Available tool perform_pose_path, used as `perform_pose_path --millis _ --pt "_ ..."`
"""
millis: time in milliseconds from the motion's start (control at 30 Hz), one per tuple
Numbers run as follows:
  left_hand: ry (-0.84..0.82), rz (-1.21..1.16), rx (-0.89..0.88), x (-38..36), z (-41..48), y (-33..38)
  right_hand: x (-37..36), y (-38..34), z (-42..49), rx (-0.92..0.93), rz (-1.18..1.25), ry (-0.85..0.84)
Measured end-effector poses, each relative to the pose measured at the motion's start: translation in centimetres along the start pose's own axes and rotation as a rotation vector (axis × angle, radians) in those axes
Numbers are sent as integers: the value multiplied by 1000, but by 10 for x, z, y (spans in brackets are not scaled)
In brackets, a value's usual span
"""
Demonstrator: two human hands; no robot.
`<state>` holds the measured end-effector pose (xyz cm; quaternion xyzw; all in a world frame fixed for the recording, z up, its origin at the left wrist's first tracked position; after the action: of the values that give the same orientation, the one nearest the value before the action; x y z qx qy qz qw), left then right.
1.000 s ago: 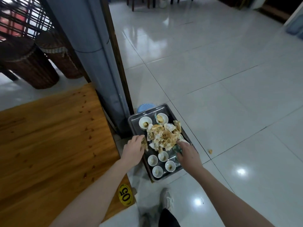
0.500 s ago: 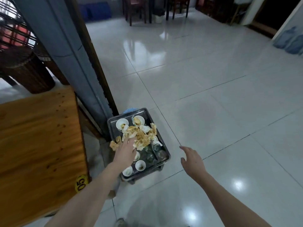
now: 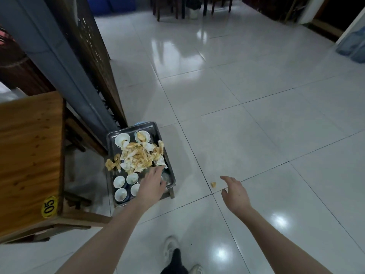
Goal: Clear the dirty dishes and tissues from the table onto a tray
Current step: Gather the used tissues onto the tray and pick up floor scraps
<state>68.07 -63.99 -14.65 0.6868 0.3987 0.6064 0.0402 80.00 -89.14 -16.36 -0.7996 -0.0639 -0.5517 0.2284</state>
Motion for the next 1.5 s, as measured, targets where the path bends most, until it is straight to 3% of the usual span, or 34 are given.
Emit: perform_pose_path --millis 433,667,1133,1500 --pt "-48 -43 -44 -46 117 40 1 42 115 21 -44 -6" --pt "-54 -15 -47 -99 185 42 -41 73 183 3 -4 -30" --pt "-75 -42 -85 -329 306 -43 -285 183 300 48 -28 -72" --pt "-72 19 -83 -460 357 -138 -451 251 355 64 -81 -99"
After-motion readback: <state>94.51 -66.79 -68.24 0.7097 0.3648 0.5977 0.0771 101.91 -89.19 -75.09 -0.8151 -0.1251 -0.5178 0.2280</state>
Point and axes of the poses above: each hand's wrist, its own z-axis towards the middle knuckle, its own x-axis out of the back of the hand, y = z × x, the point moved 9 cm from there along z, towards the middle knuckle, and after that the axes turned 7 degrees about -z, right-handed, at the moved point
